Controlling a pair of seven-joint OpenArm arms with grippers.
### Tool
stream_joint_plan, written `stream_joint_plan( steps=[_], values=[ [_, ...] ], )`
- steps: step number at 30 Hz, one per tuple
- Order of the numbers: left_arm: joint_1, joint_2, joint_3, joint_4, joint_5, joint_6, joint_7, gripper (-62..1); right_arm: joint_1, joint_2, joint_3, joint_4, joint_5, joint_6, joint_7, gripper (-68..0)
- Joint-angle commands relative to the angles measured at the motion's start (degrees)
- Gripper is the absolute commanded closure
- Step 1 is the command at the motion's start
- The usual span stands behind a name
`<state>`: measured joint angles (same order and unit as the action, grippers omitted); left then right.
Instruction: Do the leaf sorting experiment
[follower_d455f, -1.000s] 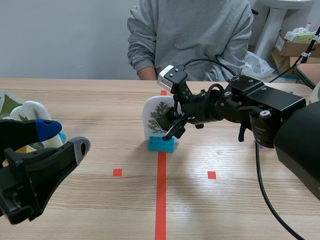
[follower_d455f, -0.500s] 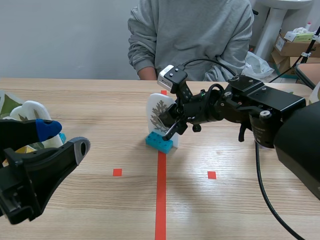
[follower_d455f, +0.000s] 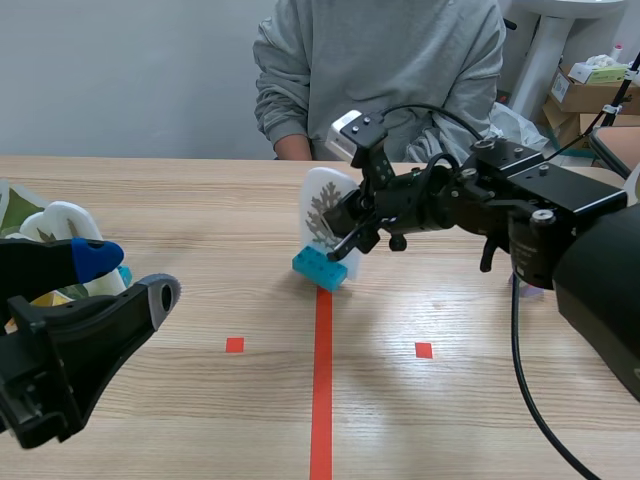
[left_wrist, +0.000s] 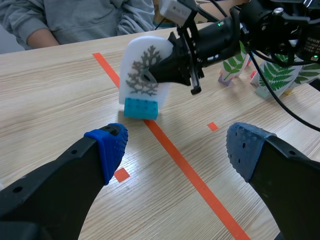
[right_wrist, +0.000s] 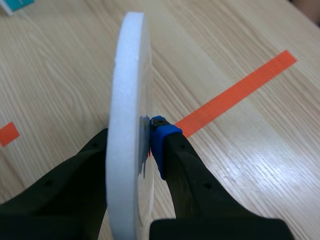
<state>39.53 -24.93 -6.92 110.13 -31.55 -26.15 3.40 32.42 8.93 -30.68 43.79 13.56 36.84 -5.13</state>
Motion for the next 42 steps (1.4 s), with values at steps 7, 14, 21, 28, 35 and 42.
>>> stream_joint_plan(
  steps=[7,14,21,28,35,42],
  values=[
    [0.61,0.13,-0.22,0.83,-0.46,-0.13,-0.74,-43.7,-2.93,2.56,9.75,6.60,4.09,-2.82,-4.02,-1.8],
    [0.61,0.13,-0.22,0.83,-0.46,-0.13,-0.74,-43.7,-8.68,5.57,17.31,12.39,6.62,-6.38,-8.11,-1.8],
    [0.61,0.13,-0.22,0.83,-0.46,-0.13,-0.76,-43.7,-13.62,7.85,22.93,14.40,8.41,-7.50,-8.98,-1.8],
    [0.59,0.11,-0.22,0.83,-0.68,-0.13,-0.81,-43.7,-17.77,8.07,26.12,14.95,11.82,-7.48,-11.74,-1.8],
    [0.59,0.13,-0.22,0.83,-0.68,-0.13,-0.79,-43.7,-23.19,9.03,29.59,20.37,11.78,-8.35,-12.61,-1.8],
    [0.59,0.13,-0.22,0.83,-0.70,-0.13,-0.81,-43.7,-27.02,11.58,34.03,23.23,12.72,-9.29,-12.94,-1.8]
  ],
)
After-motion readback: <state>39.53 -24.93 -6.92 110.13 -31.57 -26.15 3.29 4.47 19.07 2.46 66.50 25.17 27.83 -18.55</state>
